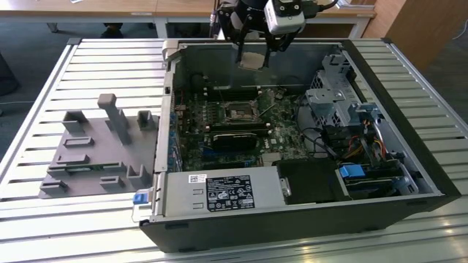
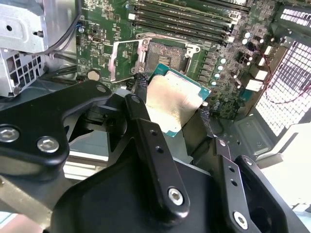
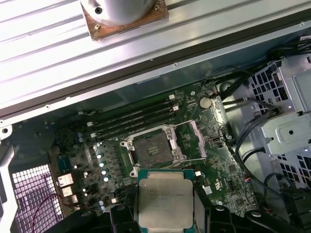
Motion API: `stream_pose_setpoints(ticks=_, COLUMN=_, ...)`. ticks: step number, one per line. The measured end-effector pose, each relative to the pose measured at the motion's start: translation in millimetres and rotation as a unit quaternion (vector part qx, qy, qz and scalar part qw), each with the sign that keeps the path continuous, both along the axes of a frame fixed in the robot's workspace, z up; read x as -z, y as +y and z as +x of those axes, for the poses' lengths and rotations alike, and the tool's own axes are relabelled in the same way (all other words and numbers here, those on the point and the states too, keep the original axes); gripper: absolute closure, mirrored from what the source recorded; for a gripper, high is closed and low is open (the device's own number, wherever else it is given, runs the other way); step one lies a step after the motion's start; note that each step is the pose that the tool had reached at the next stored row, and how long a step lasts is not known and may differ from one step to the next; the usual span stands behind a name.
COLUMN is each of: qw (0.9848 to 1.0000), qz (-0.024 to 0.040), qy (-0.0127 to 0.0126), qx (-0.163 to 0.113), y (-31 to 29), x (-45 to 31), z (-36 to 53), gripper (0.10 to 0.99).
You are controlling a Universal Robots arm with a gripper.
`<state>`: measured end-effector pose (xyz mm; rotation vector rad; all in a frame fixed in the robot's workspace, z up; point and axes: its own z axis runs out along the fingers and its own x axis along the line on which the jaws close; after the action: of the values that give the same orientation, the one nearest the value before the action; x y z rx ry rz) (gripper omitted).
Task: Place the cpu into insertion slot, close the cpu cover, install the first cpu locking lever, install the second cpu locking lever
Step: 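Place the cpu into insertion slot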
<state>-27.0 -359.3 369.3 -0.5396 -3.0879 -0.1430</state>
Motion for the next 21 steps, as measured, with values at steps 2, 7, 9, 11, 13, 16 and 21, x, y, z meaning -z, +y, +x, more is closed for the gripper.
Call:
stream_pose_setpoints(ticks=2, qw=1.0000, qz=0.0000, qy=0.0000, qx=0.005, y=0.0, x=0.1, z=-0.1, gripper=0.549)
stream_pose_setpoints(ticks=7, qw=0.9998, qz=0.0000, qy=0.0000, qx=0.020, y=0.0, x=0.2, z=-0.3, gripper=0.549)
stream_pose_setpoints(ticks=9, qw=0.9997, qz=0.0000, qy=0.0000, qx=0.026, y=0.0, x=0.3, z=-0.4, gripper=0.549)
stream_pose_setpoints(ticks=11, qw=0.9995, qz=0.0000, qy=0.0000, qx=0.032, y=0.0, x=0.4, z=-0.5, gripper=0.549)
stream_pose_setpoints(ticks=13, qw=0.9992, qz=0.0000, qy=0.0000, qx=0.039, y=0.0, x=0.5, z=-0.6, gripper=0.549)
stream_pose_setpoints(ticks=16, qw=0.9988, qz=0.0000, qy=0.0000, qx=0.049, y=0.0, x=0.6, z=-0.7, gripper=0.549)
stream_pose_setpoints(ticks=21, qw=0.9978, qz=-0.0002, qy=0.0000, qx=0.067, y=0.1, x=0.8, z=-0.8, gripper=0.549)
